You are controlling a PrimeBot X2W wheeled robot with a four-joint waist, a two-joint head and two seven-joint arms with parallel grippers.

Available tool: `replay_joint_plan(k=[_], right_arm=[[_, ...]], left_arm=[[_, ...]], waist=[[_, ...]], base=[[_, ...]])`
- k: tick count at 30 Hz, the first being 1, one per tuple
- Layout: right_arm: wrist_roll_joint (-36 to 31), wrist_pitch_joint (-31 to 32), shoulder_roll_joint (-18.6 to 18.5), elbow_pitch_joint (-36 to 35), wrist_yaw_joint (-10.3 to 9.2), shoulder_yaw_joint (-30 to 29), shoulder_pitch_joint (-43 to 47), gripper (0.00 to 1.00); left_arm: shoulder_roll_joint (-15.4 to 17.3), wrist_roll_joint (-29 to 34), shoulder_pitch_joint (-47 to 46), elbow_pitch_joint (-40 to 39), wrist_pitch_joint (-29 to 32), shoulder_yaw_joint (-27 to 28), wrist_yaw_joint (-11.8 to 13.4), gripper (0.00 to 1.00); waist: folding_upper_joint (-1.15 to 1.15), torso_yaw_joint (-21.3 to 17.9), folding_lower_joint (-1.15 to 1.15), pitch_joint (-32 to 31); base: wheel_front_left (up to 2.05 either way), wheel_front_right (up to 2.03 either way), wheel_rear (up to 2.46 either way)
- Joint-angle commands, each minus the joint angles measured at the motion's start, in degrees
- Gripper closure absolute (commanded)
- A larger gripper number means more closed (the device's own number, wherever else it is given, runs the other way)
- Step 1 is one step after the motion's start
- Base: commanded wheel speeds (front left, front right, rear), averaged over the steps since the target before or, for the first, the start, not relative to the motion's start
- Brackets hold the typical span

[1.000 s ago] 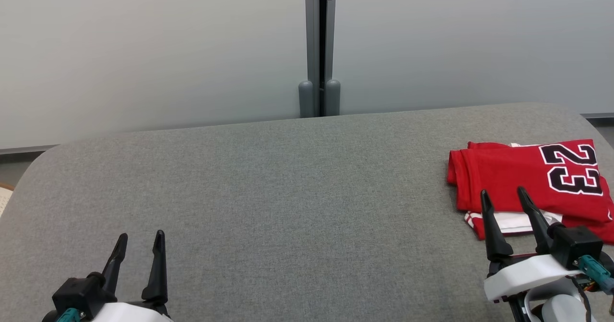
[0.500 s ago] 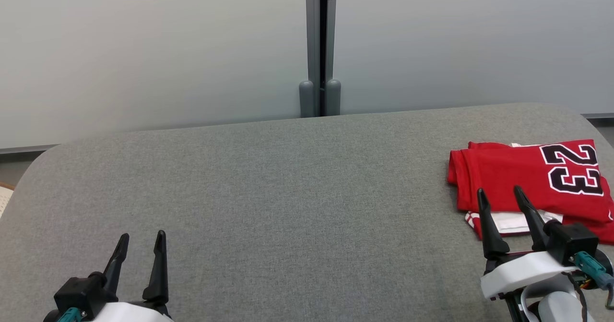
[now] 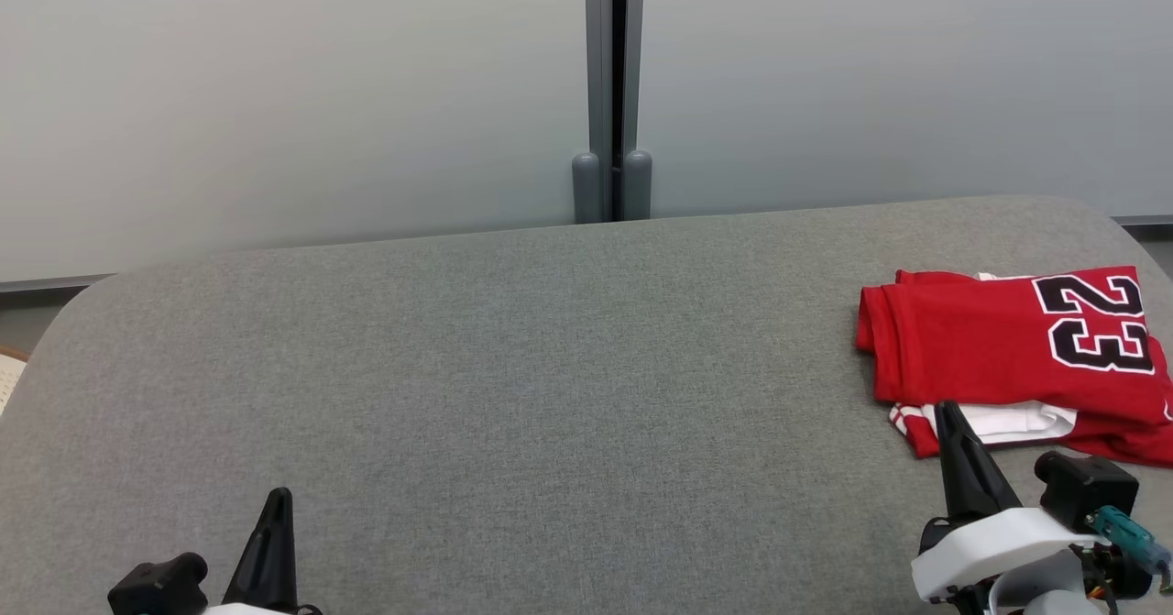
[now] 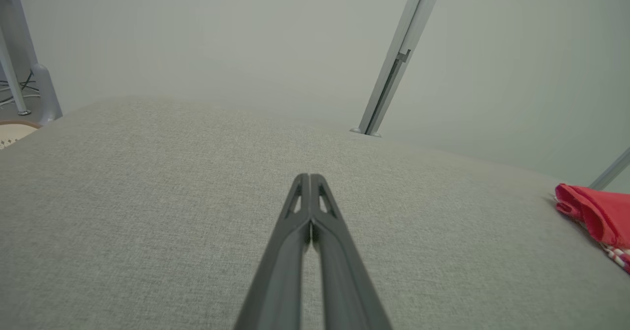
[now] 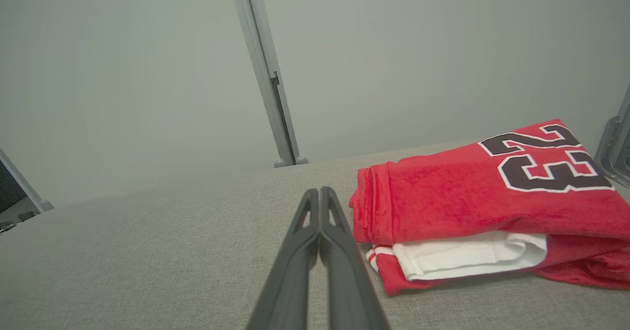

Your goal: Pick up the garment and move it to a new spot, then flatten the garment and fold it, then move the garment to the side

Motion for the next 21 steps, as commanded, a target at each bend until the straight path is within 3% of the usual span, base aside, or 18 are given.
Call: replay_joint_plan(k=[1, 21], right_arm=[[3.0, 0.8, -0.2, -1.5, 0.0, -0.8, -1.4, 1.0], [20.8, 5.2, 1.0, -4.8, 0.0, -3.6, -0.4, 1.0]], left_arm=[[0.4, -2.6, -2.1, -1.1, 0.6, 0.8, -0.3, 1.0], [-0.7, -18.9, -3.9, -2.4, 5.1, 2.7, -1.3, 1.0]], waist=[[0.0, 0.0, 0.0, 0.1], [0.0, 0.1, 0.0, 0.7]], base=[[0.0, 0.0, 0.0], [0.0, 0.0, 0.0]])
